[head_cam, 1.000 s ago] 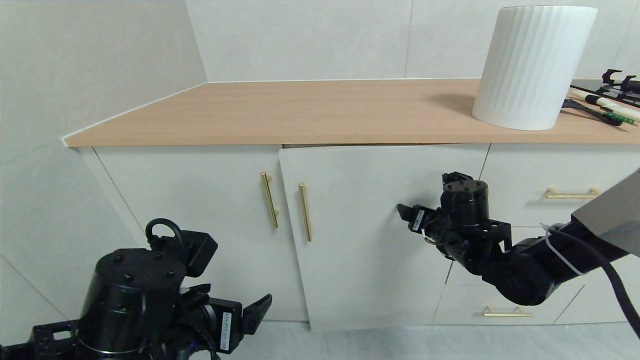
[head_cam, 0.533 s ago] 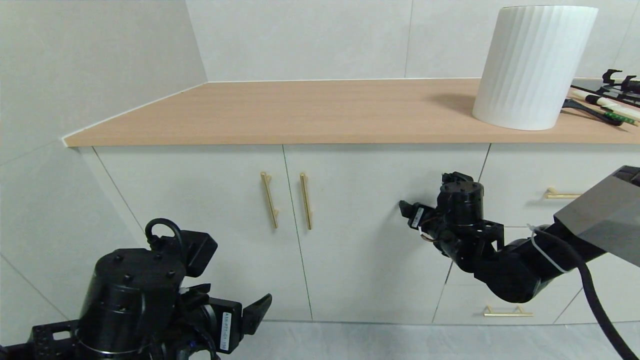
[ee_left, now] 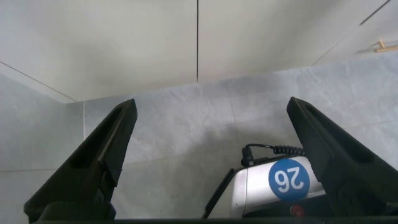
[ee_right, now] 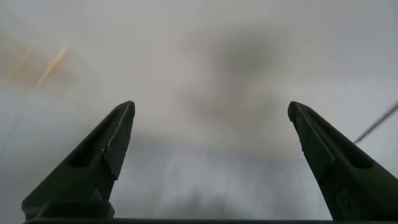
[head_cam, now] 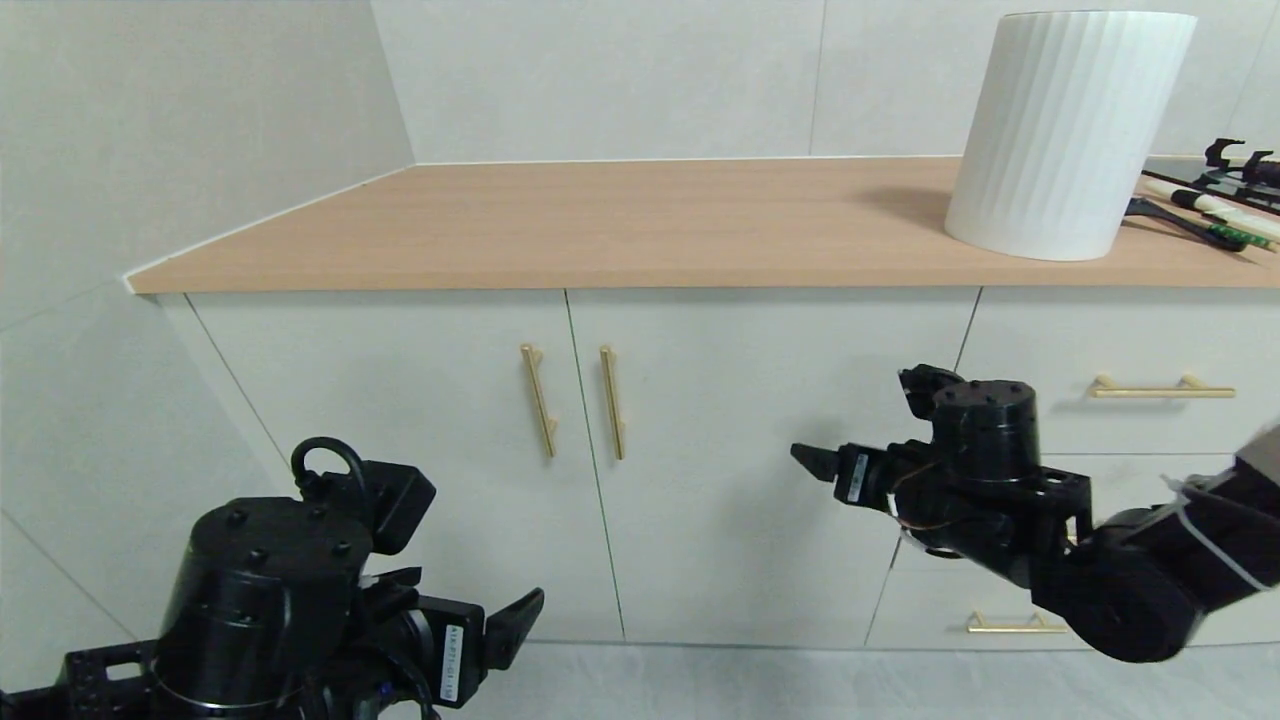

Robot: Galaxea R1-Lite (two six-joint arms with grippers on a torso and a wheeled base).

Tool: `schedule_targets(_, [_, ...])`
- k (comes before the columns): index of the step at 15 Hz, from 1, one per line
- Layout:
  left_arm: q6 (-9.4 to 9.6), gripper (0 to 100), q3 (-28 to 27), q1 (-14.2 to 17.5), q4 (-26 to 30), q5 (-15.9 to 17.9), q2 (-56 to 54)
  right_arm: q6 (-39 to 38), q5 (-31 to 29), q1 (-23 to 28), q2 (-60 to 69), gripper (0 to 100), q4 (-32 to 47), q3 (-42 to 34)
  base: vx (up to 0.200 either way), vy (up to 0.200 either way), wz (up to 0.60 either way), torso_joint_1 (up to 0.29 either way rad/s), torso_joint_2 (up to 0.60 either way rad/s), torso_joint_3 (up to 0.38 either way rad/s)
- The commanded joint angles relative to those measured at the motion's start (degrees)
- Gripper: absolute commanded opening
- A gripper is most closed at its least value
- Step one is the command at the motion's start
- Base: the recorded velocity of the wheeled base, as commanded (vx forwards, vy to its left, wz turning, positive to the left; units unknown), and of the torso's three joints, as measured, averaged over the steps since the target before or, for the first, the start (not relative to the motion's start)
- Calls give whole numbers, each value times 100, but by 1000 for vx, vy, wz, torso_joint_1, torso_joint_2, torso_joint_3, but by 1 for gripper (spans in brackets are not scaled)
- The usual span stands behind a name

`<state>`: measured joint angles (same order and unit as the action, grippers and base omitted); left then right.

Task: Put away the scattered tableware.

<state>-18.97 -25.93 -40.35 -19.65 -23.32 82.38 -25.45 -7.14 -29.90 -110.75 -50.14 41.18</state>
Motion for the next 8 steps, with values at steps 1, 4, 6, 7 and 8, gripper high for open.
schedule_targets(1, [-2, 100, 0, 1, -4, -6, -12, 190, 380, -16, 792, 100, 92, -532, 0, 0, 0, 0, 0, 0])
schedule_targets(4, [7, 100, -26, 54, -4, -6, -135, 489, 231, -16, 959, 100, 110, -708, 0, 0, 0, 0, 0, 0])
schedule_targets(6, [236, 100, -79, 317, -4, -15, -548, 682, -156, -16, 1381, 100, 110, -857, 0, 0, 0, 0, 0, 0])
schedule_targets(7, [403, 100, -88, 493, -12, -15, -803, 761, -279, -16, 1662, 100, 110, -963, 0, 0, 0, 0, 0, 0])
schedule_targets(8, [543, 100, -88, 669, -12, -6, -1198, 796, -428, -16, 2084, 100, 110, -1130, 0, 0, 0, 0, 0, 0])
